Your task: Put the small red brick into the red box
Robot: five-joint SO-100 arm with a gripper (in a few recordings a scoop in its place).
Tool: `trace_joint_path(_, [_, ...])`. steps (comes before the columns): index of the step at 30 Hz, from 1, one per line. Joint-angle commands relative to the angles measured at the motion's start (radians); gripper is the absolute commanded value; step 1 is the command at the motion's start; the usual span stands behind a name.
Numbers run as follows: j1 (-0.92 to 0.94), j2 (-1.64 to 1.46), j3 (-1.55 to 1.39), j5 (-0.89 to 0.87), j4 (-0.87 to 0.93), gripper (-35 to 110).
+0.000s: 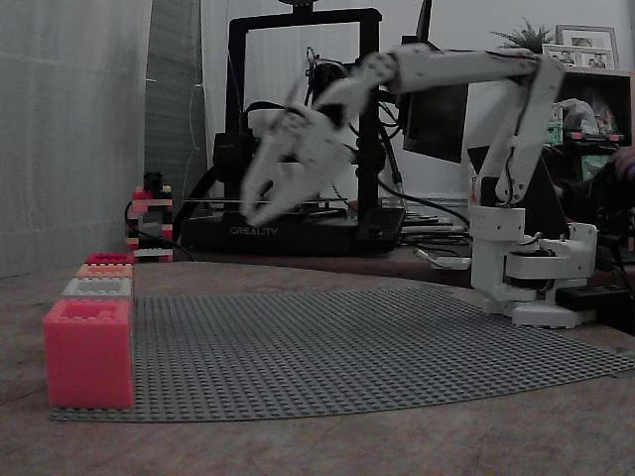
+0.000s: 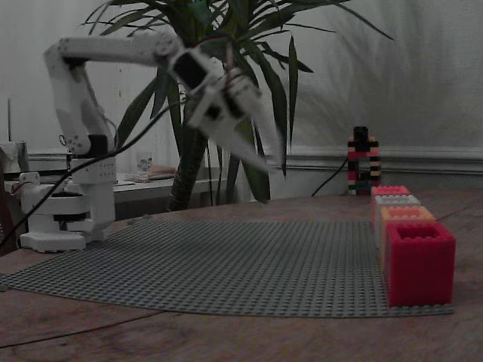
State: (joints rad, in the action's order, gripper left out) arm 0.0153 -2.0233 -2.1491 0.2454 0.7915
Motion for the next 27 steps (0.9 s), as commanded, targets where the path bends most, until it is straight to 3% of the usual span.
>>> trace_joint_path(1, [-0.037,-0.264,-0.242,-0.006,-0.003,0])
trace_joint_path(11, [-0.058,-0.767,-0.696,-0.146,0.044,0])
trace_joint_path(27, [-0.091,-1.170,-0.750,-0.268,0.437,0])
